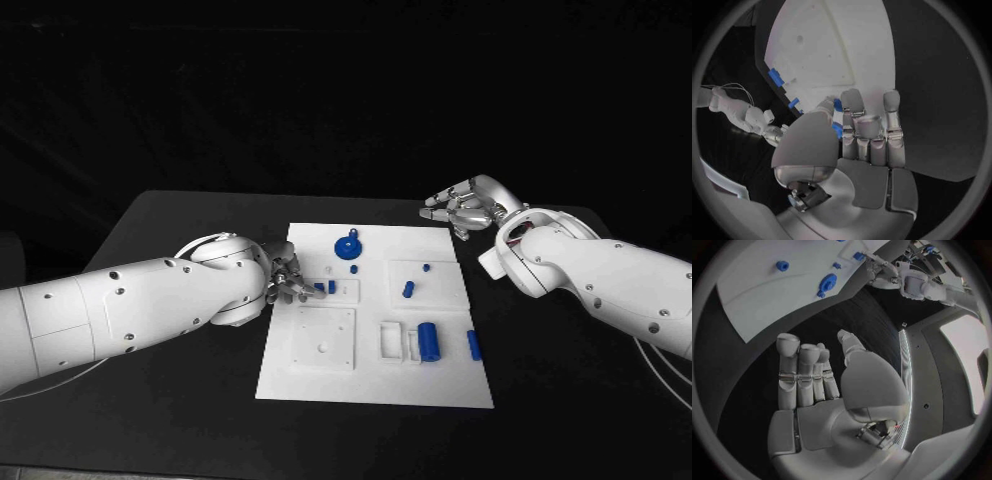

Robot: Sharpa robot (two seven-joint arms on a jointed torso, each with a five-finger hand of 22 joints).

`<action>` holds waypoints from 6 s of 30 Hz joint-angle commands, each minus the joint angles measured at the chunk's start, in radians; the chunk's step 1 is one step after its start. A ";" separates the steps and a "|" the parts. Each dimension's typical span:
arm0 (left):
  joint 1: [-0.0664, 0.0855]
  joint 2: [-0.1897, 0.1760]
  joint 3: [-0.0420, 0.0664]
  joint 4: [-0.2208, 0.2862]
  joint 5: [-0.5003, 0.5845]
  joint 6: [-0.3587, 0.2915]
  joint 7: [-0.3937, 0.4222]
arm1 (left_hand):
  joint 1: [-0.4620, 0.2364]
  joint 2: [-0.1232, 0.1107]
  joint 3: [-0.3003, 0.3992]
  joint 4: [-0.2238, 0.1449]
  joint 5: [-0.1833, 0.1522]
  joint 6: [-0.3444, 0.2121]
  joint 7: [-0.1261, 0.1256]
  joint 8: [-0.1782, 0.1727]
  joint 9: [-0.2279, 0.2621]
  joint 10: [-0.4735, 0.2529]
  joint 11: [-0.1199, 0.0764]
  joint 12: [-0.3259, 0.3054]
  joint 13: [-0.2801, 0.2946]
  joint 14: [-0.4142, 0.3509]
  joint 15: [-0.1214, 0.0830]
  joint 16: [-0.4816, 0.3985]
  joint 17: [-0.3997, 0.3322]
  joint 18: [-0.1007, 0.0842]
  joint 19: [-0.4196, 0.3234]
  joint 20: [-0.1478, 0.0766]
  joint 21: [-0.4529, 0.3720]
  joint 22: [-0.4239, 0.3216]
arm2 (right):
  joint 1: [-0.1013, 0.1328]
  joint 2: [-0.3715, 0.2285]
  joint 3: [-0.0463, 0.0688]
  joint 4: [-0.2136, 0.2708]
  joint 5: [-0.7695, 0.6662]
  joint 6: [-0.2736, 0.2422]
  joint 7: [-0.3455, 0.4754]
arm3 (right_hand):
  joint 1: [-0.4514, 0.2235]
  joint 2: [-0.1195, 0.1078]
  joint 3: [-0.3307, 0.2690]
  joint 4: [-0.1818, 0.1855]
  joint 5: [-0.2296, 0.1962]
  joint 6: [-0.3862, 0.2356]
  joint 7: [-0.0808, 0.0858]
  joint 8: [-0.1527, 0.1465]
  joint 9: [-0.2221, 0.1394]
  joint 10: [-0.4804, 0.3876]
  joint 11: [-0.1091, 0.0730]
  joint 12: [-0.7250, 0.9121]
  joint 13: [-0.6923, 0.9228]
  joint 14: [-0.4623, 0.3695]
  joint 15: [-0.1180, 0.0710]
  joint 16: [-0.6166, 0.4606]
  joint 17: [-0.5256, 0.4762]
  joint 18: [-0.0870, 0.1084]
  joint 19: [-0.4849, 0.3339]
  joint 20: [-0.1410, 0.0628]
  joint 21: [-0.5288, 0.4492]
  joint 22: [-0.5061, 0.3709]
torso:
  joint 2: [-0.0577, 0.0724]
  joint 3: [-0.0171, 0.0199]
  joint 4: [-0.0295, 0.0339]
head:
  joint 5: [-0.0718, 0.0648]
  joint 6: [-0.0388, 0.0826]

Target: Assemble the parts on the task board

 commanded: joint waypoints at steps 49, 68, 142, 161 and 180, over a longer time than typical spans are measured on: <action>0.022 -0.140 0.000 0.150 -0.256 -0.296 0.373 | 0.294 0.023 -0.029 -0.291 -0.001 -0.292 0.121 -0.010 -0.315 -0.029 0.085 -0.602 -0.098 -0.128 0.079 -0.265 -0.123 0.004 -0.059 0.066 -0.248 -0.029 | -0.010 -0.006 0.000 -0.003 0.002 0.006 0.017 | -0.005 0.003 0.005 -0.002 0.004 -0.011 0.000 -0.004 -0.002 0.011 0.000 0.005 0.002 0.009 -0.002 0.000 0.002 0.020 0.051 -0.004 0.009 0.057 | 0.001 -0.0008 0.0003 | 0.015 0.015; -0.015 -0.066 0.000 0.078 -0.348 -0.192 0.338 | 0.293 0.039 -0.096 -0.215 -0.002 -0.293 0.121 -0.010 -0.315 -0.038 0.088 -0.600 -0.097 -0.129 0.080 -0.244 -0.109 0.004 -0.017 0.067 -0.323 0.002 | -0.012 -0.006 0.001 -0.002 0.002 0.007 0.020 | -0.005 0.003 0.005 -0.002 0.004 -0.011 0.000 -0.004 -0.002 0.011 0.000 0.005 0.002 0.009 -0.002 0.000 0.002 0.020 0.051 -0.004 0.009 0.057 | 0.001 0.0003 -0.0003 | 0.013 0.009; -0.034 -0.051 0.000 0.064 -0.369 0.004 0.291 | 0.332 0.076 -0.063 -0.240 0.019 -0.288 0.121 -0.011 -0.316 -0.029 0.080 -0.600 -0.098 -0.133 0.073 -0.192 -0.093 0.001 -0.005 0.059 -0.328 0.022 | -0.019 -0.005 0.001 -0.002 0.003 0.008 0.024 | -0.011 0.002 0.015 -0.010 0.015 -0.010 -0.001 -0.004 -0.002 0.013 -0.001 0.007 0.006 0.011 -0.002 0.001 0.004 0.020 0.051 -0.004 0.013 0.056 | -0.001 0.0000 0.0017 | 0.005 -0.013; -0.035 -0.061 0.000 0.086 -0.390 -0.049 0.295 | 0.321 0.080 -0.073 -0.251 0.018 -0.247 0.110 -0.010 -0.315 -0.011 0.072 -0.598 -0.097 -0.124 0.067 -0.187 -0.092 0.000 -0.001 0.054 -0.313 0.021 | -0.021 -0.004 0.001 -0.003 0.003 0.008 0.024 | -0.011 0.002 0.015 -0.010 0.015 -0.010 -0.001 -0.004 -0.002 0.013 -0.001 0.007 0.006 0.011 -0.002 0.001 0.004 0.020 0.051 -0.004 0.013 0.056 | 0.000 -0.0002 0.0011 | 0.011 -0.016; -0.050 -0.046 0.000 0.061 -0.461 -0.096 0.293 | 0.306 0.071 -0.101 -0.248 0.009 -0.225 0.102 -0.010 -0.315 0.004 0.067 -0.588 -0.095 -0.121 0.063 -0.178 -0.086 -0.004 0.003 0.049 -0.307 0.020 | -0.022 -0.002 0.001 -0.002 0.003 0.008 0.024 | -0.014 0.004 0.017 -0.014 0.014 -0.008 -0.001 -0.004 -0.001 0.013 -0.001 0.006 0.005 0.012 -0.003 0.000 0.004 0.020 0.051 -0.004 0.014 0.056 | 0.001 0.0013 -0.0012 | 0.009 -0.019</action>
